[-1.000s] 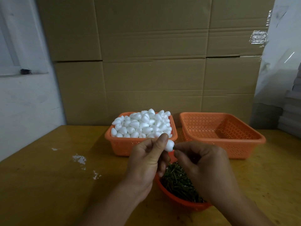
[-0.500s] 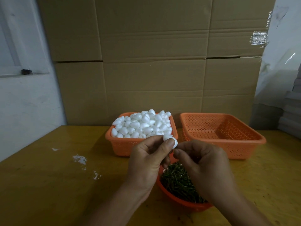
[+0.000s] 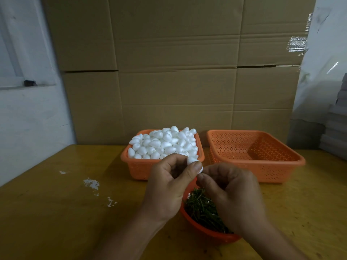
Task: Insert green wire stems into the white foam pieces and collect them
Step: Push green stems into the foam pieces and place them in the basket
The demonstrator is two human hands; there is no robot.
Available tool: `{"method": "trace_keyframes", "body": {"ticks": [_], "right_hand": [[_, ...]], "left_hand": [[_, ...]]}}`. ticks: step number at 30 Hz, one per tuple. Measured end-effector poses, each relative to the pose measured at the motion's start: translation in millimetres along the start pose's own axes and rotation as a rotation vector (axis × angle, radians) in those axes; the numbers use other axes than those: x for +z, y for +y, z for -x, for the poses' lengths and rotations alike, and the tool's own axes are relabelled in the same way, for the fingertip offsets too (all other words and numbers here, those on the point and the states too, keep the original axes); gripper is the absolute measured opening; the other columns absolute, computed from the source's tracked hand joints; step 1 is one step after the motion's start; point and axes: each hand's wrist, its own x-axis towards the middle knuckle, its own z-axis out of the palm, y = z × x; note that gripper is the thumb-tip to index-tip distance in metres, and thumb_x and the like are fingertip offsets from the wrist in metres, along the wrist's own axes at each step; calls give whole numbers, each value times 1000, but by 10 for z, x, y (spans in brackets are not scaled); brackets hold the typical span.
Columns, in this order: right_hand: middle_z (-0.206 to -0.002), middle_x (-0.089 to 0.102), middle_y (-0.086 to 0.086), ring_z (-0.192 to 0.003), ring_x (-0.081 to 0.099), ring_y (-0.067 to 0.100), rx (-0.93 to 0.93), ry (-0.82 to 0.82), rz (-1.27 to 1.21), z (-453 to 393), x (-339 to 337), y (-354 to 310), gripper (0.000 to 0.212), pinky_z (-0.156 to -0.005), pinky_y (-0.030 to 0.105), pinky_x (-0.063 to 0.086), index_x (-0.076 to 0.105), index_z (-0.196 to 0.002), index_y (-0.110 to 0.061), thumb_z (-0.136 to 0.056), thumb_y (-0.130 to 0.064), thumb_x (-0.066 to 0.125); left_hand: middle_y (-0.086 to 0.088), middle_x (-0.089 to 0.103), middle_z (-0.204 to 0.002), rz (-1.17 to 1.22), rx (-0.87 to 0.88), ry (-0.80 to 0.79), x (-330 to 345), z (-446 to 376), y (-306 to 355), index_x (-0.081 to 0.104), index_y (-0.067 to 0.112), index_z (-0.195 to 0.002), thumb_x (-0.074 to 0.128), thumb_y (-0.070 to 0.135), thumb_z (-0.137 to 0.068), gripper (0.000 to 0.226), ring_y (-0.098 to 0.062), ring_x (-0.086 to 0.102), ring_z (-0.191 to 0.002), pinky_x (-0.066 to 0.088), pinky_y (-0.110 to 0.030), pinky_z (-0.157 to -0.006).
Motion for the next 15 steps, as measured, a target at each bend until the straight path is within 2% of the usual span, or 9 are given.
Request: {"method": "trace_keyframes", "body": {"ticks": [4, 8, 10, 12, 15], "right_hand": [[-69, 73, -15, -58, 68, 6, 38, -24, -76, -7, 13, 20, 16, -53, 31, 55, 74, -76, -32, -87, -22, 75], [-70, 75, -14, -60, 69, 4, 88, -57, -165, -19, 13, 32, 19, -52, 16, 51, 74, -75, -31, -88, -17, 74], [-72, 75, -10, -59, 68, 4, 126, -69, -195, -36, 8, 43, 15, -52, 14, 49, 75, -78, -28, -88, -17, 73], [-73, 76, -5, -59, 68, 7, 164, -72, -229, -55, -6, 52, 11, -53, 15, 51, 76, -80, -24, -88, -16, 73], [-74, 76, 0, -59, 66, 8, 218, -53, -291, -103, -49, 51, 7, -53, 15, 51, 75, -82, -16, -88, -15, 72]], "left_hand": [[16, 63, -62, 21, -6, 15, -3, -12, 3, 73, 29, -79, 74, 41, -82, 13, 4, 56, -55, 43, -9, -54], [17, 64, -63, 32, 12, 4, 15, 3, -6, 74, 26, -83, 76, 34, -86, 9, 4, 58, -57, 45, -9, -56], [17, 64, -63, 42, 15, 4, 22, 12, -4, 75, 21, -86, 75, 30, -88, 9, 4, 59, -58, 45, -9, -57], [17, 65, -64, 53, 17, -10, 31, 17, 6, 75, 17, -93, 72, 29, -88, 13, 4, 60, -60, 46, -8, -58], [15, 67, -71, 42, -19, -18, 43, 30, -2, 71, 20, -115, 71, 33, -88, 30, 2, 63, -64, 48, -12, -60]]}}
